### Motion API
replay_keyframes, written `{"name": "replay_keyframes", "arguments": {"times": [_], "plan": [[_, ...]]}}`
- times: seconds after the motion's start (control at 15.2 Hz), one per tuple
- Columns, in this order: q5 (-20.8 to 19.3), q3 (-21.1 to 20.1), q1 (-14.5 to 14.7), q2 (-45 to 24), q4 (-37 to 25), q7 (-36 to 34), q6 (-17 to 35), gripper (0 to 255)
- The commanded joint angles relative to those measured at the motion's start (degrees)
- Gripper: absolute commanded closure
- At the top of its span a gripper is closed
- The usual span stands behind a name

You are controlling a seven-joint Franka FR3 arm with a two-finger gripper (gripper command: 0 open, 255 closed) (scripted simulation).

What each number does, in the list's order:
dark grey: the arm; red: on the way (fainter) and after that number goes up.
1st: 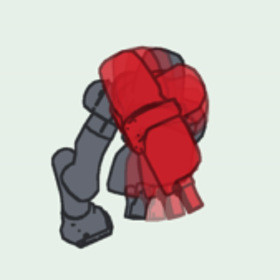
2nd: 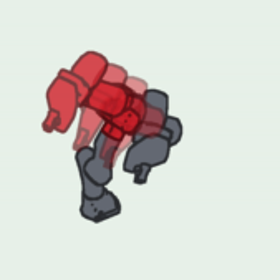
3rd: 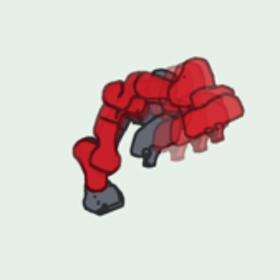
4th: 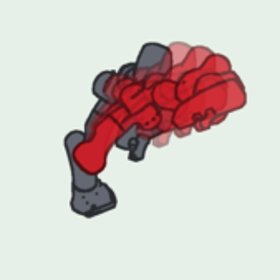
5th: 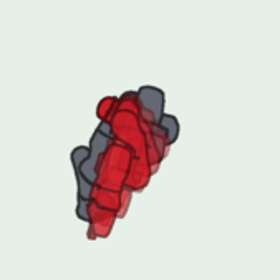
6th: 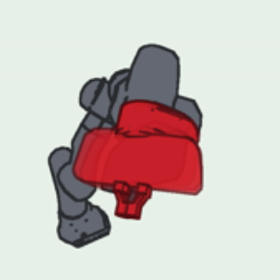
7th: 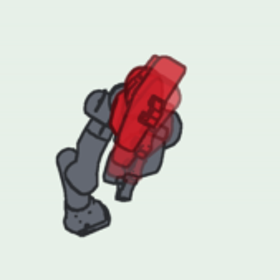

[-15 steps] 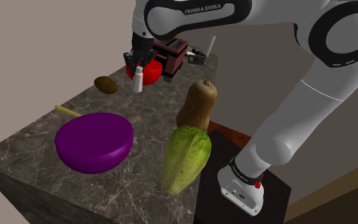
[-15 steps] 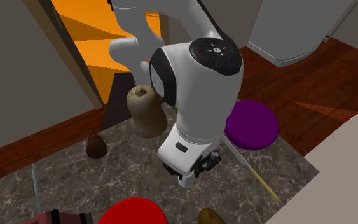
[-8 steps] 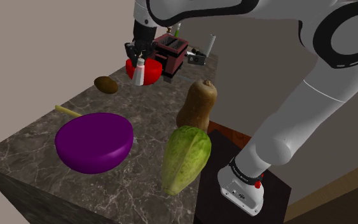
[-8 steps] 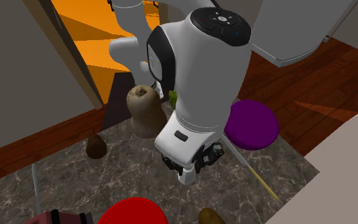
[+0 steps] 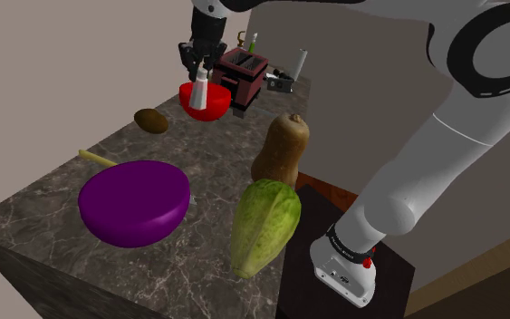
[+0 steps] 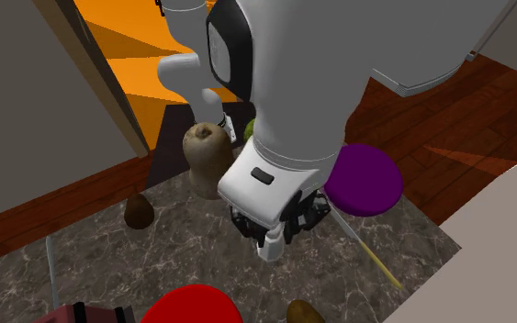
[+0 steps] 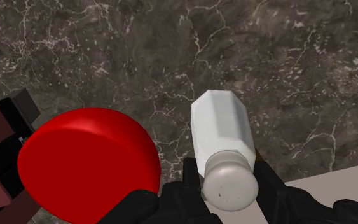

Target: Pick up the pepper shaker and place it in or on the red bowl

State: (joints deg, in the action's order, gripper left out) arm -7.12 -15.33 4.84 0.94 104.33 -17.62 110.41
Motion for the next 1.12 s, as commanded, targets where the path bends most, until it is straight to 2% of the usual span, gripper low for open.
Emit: {"name": "replay_keyframes", "arguments": {"times": [0.0, 0.73, 1.06], "plan": [[0.1, 0.0, 0.0, 0.0, -1.7, 0.1, -1.7, 255], [0.1, -0.2, 0.2, -0.7, -10.3, 0.8, -9.6, 255], [-0.9, 2.0, -2.0, -7.9, -20.8, 5.7, -12.6, 255]]}}
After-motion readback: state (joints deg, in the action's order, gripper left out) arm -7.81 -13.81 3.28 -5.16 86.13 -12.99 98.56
